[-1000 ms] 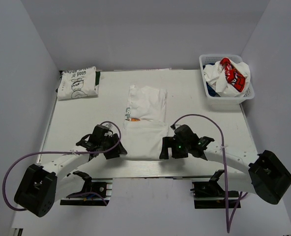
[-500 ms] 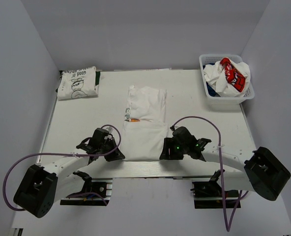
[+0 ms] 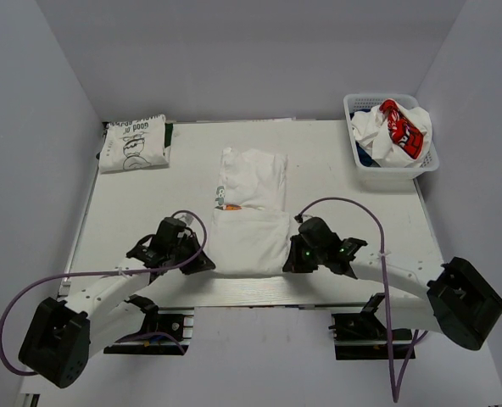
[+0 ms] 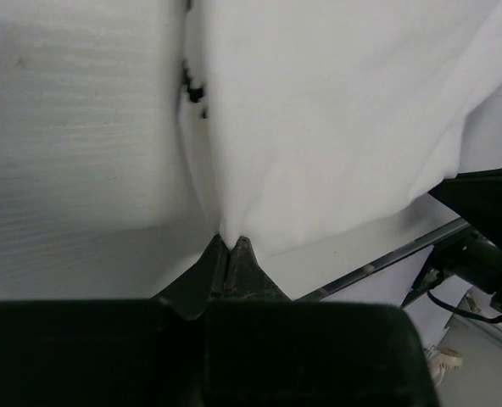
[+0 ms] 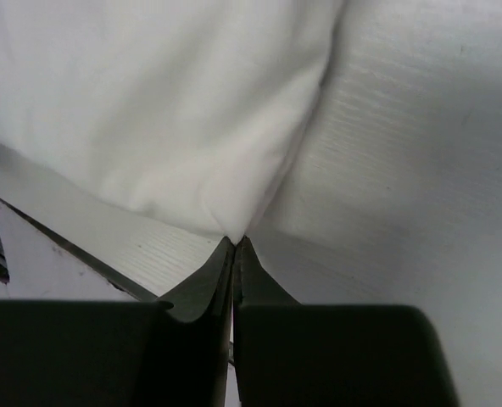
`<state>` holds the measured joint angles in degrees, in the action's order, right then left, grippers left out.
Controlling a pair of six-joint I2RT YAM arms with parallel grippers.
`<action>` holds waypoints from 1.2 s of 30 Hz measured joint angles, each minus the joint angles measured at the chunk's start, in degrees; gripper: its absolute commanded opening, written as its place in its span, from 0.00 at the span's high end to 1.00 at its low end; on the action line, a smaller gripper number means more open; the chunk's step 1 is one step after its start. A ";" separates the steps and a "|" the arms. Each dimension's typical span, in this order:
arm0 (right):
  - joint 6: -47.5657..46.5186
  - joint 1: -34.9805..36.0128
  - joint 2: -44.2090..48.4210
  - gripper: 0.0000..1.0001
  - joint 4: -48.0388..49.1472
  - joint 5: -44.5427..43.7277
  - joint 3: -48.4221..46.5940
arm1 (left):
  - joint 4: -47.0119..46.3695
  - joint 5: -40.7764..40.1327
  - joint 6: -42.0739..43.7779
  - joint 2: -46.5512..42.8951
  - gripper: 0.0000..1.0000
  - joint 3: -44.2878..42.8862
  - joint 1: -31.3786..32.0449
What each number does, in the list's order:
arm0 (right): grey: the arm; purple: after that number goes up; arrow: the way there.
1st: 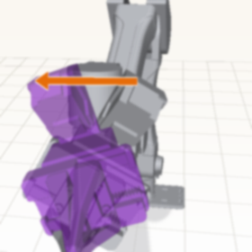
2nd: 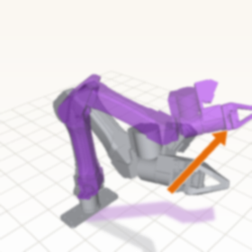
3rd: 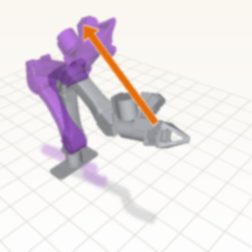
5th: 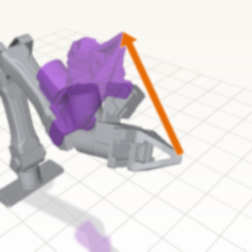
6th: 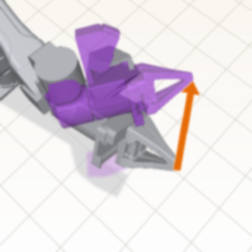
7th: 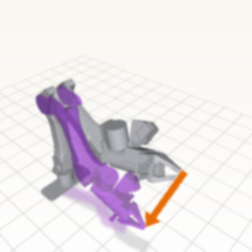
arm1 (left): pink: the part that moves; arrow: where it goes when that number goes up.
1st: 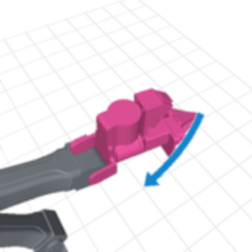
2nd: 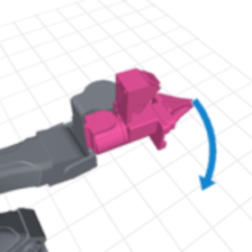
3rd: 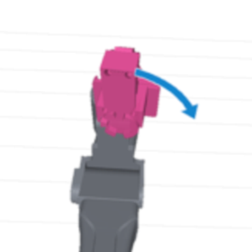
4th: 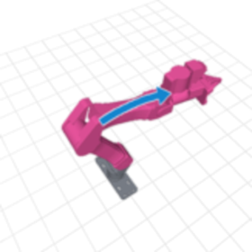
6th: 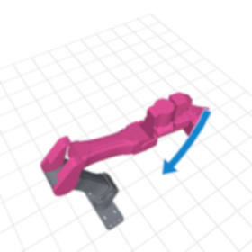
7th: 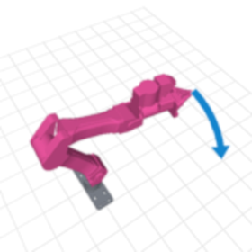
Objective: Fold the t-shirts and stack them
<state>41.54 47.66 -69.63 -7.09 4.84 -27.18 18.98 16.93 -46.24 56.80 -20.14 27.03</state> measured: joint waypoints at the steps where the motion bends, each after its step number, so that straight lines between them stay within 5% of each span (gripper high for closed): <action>1: -0.42 0.00 0.94 1.00 -0.70 -0.28 -0.68 | 0.79 -0.15 0.13 -0.57 1.00 -1.07 0.00; 8: -2.56 0.00 7.89 1.00 -2.38 -5.99 -7.30 | 3.21 -4.13 1.70 -2.62 1.00 -12.66 0.11; 15: -4.35 -0.44 8.00 1.00 -5.22 -16.31 -16.41 | 4.15 -9.20 3.10 5.88 1.00 -27.89 -0.24; 26: -7.43 -7.67 -1.22 1.00 -6.12 -26.58 -30.03 | 6.19 -17.90 6.82 25.90 1.00 -52.06 -1.88; 36: -10.60 -17.51 -17.35 1.00 -3.56 -18.99 -42.49 | 6.05 -17.84 9.05 45.13 1.00 -67.65 -5.95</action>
<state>30.94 30.15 -86.98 -10.66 -14.15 -69.67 25.04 -0.91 -37.19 101.93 -87.79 21.08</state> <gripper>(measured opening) 0.014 0.022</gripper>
